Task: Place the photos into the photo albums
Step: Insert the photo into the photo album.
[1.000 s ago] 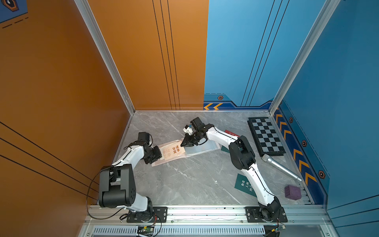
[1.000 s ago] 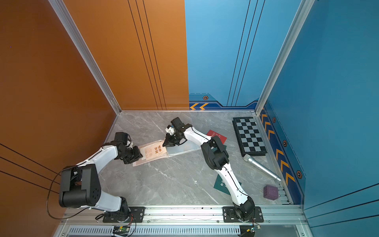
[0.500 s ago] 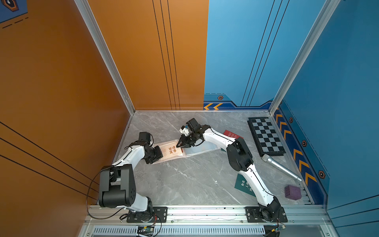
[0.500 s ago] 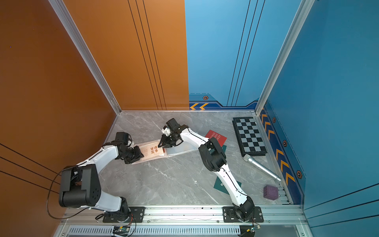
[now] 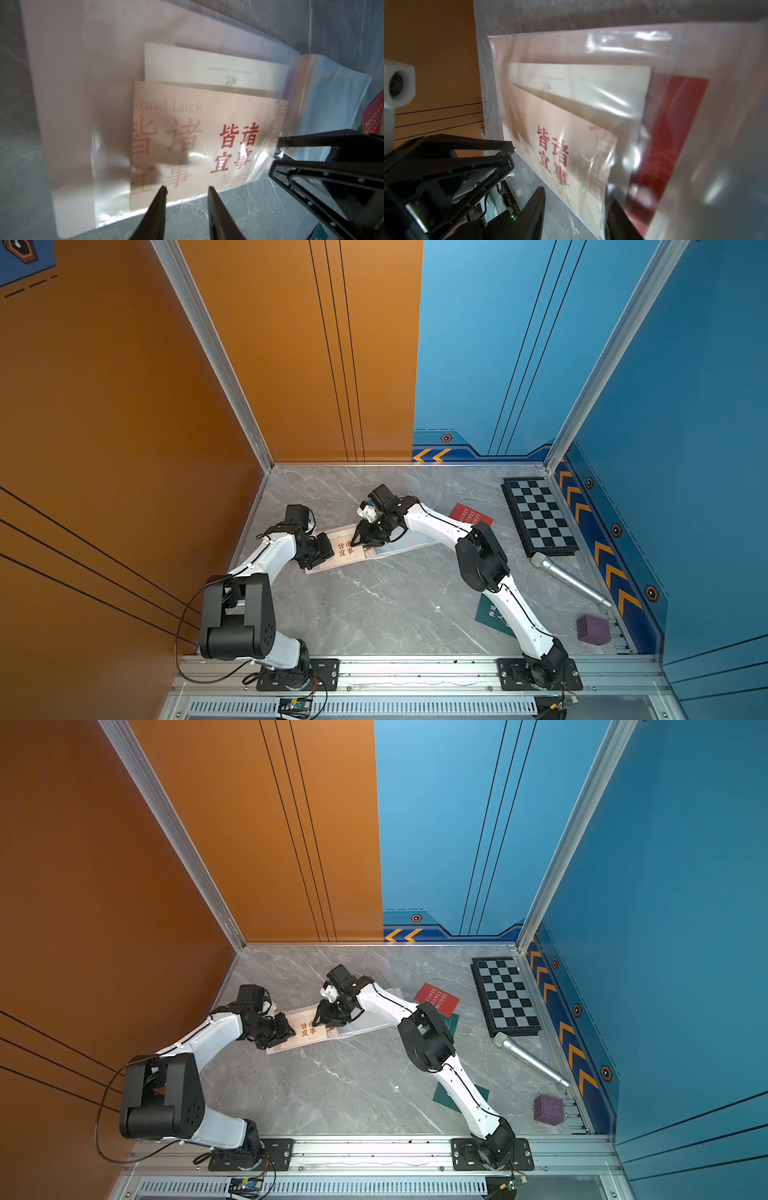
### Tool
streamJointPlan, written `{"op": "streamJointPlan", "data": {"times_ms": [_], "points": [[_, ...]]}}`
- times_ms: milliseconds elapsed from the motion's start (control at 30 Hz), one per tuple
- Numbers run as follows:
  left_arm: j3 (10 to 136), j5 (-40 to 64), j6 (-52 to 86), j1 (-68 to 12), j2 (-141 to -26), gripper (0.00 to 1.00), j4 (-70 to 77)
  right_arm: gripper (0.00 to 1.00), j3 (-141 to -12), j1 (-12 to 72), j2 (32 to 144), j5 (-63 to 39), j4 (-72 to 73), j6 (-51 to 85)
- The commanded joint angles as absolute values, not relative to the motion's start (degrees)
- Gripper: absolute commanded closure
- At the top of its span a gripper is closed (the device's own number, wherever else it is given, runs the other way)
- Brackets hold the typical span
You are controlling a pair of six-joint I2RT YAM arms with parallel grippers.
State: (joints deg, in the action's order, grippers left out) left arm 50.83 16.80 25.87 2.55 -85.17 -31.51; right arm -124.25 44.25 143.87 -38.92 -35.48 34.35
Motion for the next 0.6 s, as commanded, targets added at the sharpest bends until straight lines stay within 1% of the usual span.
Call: {"op": "streamJointPlan", "data": {"times_ms": [0, 233, 333, 567], "points": [[51.8, 17.8, 25.3, 2.2, -84.3, 0.65, -32.3, 0.54, -125.6, 44.6, 141.1, -37.2, -38.9, 32.4], [51.5, 17.4, 25.2, 2.3, -84.2, 0.65, -32.3, 0.53, -125.5, 43.7, 136.7, -31.2, -44.8, 27.9], [51.5, 17.4, 25.3, 2.4, -84.0, 0.65, -32.3, 0.52, -124.4, 43.7, 134.9, -31.1, -45.3, 27.3], [51.6, 17.8, 25.9, 0.9, -82.8, 0.65, -32.1, 0.53, -117.2, 42.5, 128.1, -28.8, -45.2, 25.8]]}}
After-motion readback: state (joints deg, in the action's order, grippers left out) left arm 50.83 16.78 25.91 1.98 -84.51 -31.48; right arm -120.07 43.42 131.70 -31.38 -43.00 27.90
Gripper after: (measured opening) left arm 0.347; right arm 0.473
